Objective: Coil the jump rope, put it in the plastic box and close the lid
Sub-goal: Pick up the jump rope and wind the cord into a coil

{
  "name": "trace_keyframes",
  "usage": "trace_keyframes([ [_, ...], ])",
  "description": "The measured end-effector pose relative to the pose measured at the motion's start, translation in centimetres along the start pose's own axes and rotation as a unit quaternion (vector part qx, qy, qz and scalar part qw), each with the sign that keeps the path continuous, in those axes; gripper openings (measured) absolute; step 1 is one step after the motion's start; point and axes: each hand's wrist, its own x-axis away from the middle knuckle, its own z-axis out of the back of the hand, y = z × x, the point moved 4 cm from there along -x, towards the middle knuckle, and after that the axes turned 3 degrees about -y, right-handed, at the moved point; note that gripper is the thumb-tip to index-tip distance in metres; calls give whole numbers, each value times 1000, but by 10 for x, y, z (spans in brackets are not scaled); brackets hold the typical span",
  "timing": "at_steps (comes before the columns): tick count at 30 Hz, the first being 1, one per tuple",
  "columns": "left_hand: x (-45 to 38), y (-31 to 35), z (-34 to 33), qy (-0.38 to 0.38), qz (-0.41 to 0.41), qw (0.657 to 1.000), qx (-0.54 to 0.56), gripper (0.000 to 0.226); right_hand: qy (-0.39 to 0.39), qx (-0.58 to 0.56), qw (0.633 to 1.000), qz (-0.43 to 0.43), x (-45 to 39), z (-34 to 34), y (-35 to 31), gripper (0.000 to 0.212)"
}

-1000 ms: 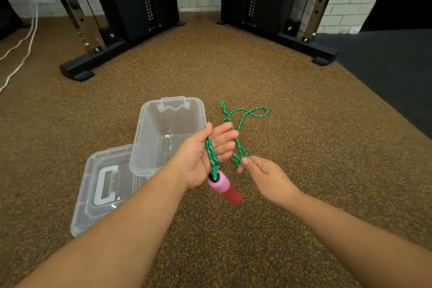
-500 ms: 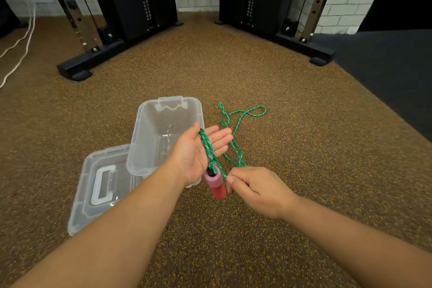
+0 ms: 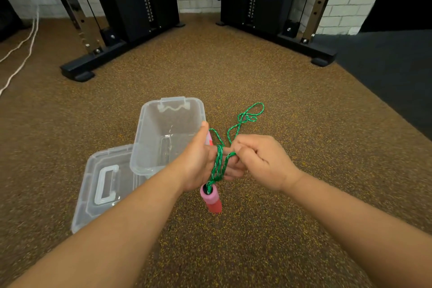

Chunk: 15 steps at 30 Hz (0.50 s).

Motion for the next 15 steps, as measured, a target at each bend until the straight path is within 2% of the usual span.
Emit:
trace_keyframes([
  [3,1,-11,1,-13,74,993,-96,105,7,-97,994,-51,-9,8,8,12],
  [5,4,-17,-1,-43,109,987,-111,111,7,-157,985,-70,-12,11,13,5],
  [10,5,-20,-1,-96,125,982,-106,117,32,-159,983,-86,-13,9,23,12],
  [12,6,-20,-3,-116,134,977,-115,111,46,-146,984,-87,-14,7,27,12],
  [15,10,-22,-8,-137,128,971,-148,81,68,-135,985,-82,-16,4,32,11],
])
